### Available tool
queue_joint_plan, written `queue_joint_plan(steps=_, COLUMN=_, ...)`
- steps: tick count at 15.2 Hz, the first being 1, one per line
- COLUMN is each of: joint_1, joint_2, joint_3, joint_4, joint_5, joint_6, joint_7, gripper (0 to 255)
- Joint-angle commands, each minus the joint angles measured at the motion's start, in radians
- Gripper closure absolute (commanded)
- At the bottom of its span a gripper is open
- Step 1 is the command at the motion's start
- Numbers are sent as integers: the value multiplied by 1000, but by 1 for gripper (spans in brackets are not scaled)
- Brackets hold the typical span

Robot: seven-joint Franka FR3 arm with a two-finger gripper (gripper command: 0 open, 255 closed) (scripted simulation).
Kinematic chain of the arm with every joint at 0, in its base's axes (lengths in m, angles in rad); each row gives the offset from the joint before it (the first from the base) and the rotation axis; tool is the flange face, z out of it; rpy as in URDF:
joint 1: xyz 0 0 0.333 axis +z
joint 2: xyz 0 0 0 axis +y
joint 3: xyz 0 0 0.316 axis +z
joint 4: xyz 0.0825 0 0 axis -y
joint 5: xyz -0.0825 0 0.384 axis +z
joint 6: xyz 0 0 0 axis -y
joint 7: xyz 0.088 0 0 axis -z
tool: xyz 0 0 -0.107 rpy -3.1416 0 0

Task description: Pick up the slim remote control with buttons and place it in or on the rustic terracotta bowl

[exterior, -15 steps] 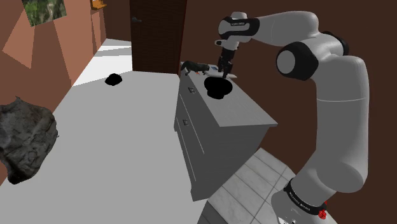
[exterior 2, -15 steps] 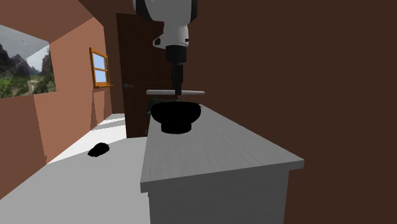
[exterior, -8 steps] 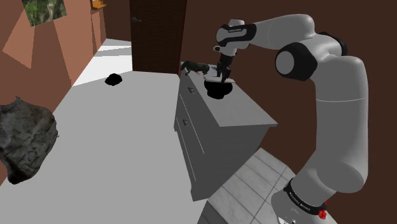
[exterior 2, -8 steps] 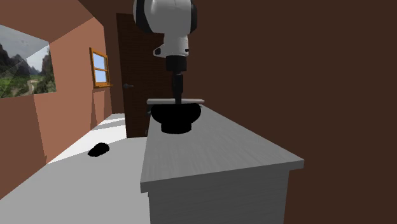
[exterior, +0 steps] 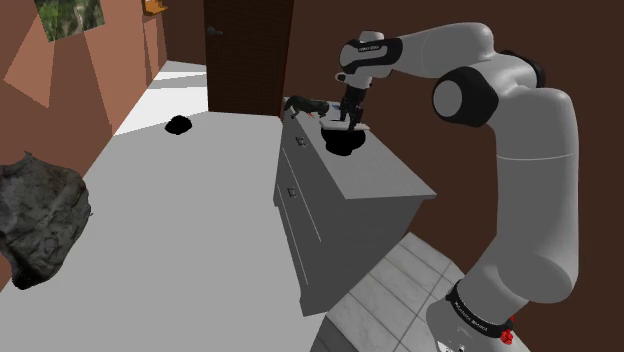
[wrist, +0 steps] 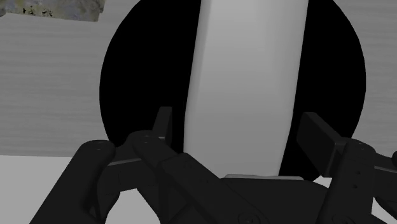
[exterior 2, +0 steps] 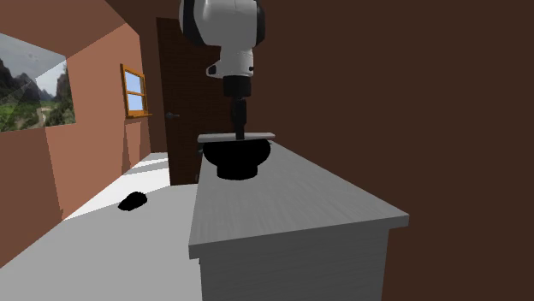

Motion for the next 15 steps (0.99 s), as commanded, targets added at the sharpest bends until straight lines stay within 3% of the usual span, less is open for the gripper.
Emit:
queue_joint_plan(steps=1, joint_1=0, joint_2=0, joint_3=0, joint_4=0, joint_5=0, joint_6=0, joint_7=0, gripper=0)
queue_joint_plan(steps=4, joint_1=0, joint_2=-1, joint_3=0, joint_4=-1, joint_5=0, joint_6=1, joint_7=0, gripper=0)
queue_joint_plan(steps=8, joint_1=-16, joint_2=-7, joint_3=-6, joint_4=118, joint_5=-8, joint_6=-122, joint_7=11, gripper=0)
queue_joint_plan(steps=15, joint_1=-16, joint_2=-7, joint_3=-6, joint_4=118, joint_5=-8, joint_6=-122, joint_7=11, gripper=0)
